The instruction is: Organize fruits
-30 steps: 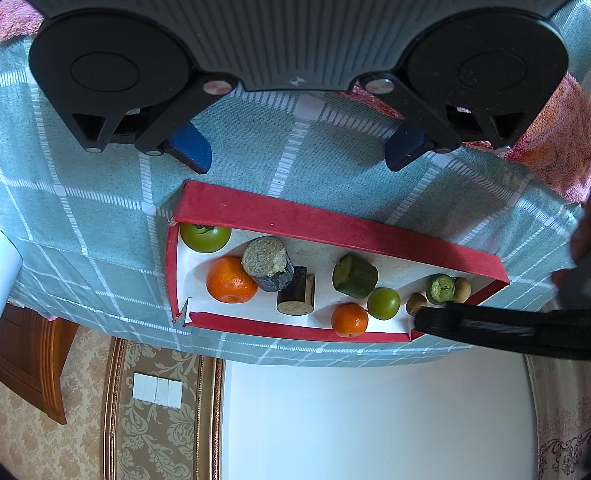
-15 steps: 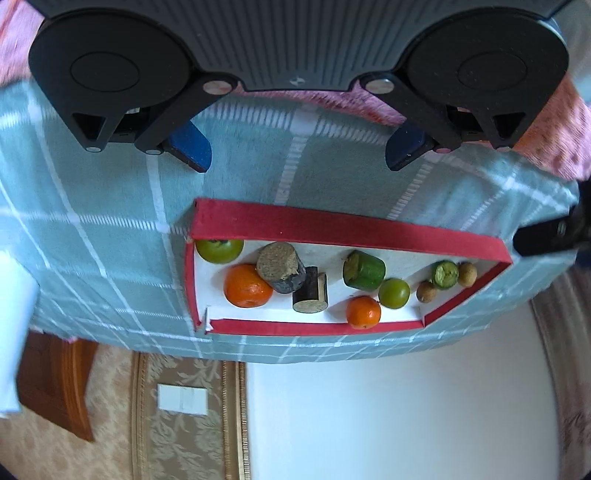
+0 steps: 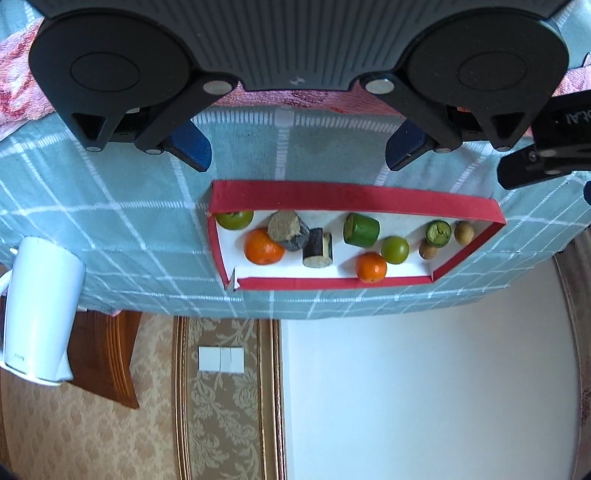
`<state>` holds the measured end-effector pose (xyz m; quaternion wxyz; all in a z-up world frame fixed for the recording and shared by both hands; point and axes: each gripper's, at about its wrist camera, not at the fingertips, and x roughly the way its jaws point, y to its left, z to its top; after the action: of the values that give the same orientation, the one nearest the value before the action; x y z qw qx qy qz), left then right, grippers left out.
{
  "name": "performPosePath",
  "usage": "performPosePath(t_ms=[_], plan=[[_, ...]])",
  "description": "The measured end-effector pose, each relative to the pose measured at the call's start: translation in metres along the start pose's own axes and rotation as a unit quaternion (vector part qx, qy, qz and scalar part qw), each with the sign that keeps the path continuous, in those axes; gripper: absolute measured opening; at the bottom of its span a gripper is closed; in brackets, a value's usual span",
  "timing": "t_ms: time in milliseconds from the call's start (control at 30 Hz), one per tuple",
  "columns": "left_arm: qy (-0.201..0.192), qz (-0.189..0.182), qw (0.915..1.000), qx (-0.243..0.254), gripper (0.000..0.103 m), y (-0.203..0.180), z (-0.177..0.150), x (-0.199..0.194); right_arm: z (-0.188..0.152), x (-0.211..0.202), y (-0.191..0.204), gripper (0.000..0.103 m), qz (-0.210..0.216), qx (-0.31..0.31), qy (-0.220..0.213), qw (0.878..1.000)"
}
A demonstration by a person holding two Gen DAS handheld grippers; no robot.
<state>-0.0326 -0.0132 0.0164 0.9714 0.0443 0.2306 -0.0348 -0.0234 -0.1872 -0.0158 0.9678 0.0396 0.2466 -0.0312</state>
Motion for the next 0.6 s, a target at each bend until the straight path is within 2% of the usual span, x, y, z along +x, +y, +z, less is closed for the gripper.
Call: performPosePath(t_ms=[600], plan=[[0.011,-0.006,0.9999,0.001,0.103,-0.003,-0.0008,0.0013,-0.0001,0.003,-0.0008,0.101,-0.008,0.0,0.002,1.0]])
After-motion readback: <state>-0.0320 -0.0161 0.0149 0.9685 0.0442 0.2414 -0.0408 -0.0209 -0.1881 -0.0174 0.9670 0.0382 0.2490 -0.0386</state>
